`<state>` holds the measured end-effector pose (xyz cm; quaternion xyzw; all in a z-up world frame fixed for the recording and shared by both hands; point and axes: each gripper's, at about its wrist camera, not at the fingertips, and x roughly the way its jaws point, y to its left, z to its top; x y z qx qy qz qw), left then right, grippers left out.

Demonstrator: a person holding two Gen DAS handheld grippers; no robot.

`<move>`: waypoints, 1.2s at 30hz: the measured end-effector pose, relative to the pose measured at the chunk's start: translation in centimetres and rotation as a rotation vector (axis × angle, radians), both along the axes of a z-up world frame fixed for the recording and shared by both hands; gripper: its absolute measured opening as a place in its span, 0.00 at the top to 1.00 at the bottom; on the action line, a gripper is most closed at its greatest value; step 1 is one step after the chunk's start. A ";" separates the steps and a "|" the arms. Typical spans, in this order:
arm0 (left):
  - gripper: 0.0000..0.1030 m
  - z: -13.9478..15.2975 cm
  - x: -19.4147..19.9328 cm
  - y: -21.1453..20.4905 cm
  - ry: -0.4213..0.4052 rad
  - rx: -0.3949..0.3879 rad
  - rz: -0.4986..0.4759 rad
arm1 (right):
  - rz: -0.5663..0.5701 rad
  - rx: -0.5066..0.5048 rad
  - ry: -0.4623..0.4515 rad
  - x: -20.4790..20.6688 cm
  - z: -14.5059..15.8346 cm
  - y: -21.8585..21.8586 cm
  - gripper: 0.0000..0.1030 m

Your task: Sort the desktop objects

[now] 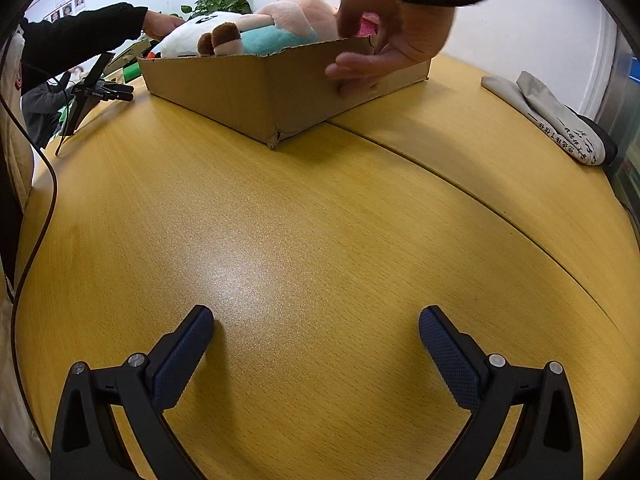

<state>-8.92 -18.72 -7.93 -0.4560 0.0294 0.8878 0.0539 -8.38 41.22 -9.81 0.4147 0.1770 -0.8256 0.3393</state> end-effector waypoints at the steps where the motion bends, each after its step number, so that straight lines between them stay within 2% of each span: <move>1: 0.00 0.0 -0.1 0.0 0.001 0.000 0.000 | 0.000 0.000 0.000 0.0 0.0 0.0 0.00; 23: 0.00 0.8 -1.9 -0.2 0.001 0.000 0.000 | 0.004 -0.001 -0.002 -0.1 0.0 0.0 0.00; 29: 0.00 0.0 -0.4 -0.2 0.006 -0.004 0.001 | 0.004 0.000 -0.001 -0.1 0.0 0.0 0.00; 36: 0.00 0.2 -0.5 -0.3 0.006 -0.003 0.001 | 0.004 0.000 0.000 -0.1 -0.1 0.1 0.00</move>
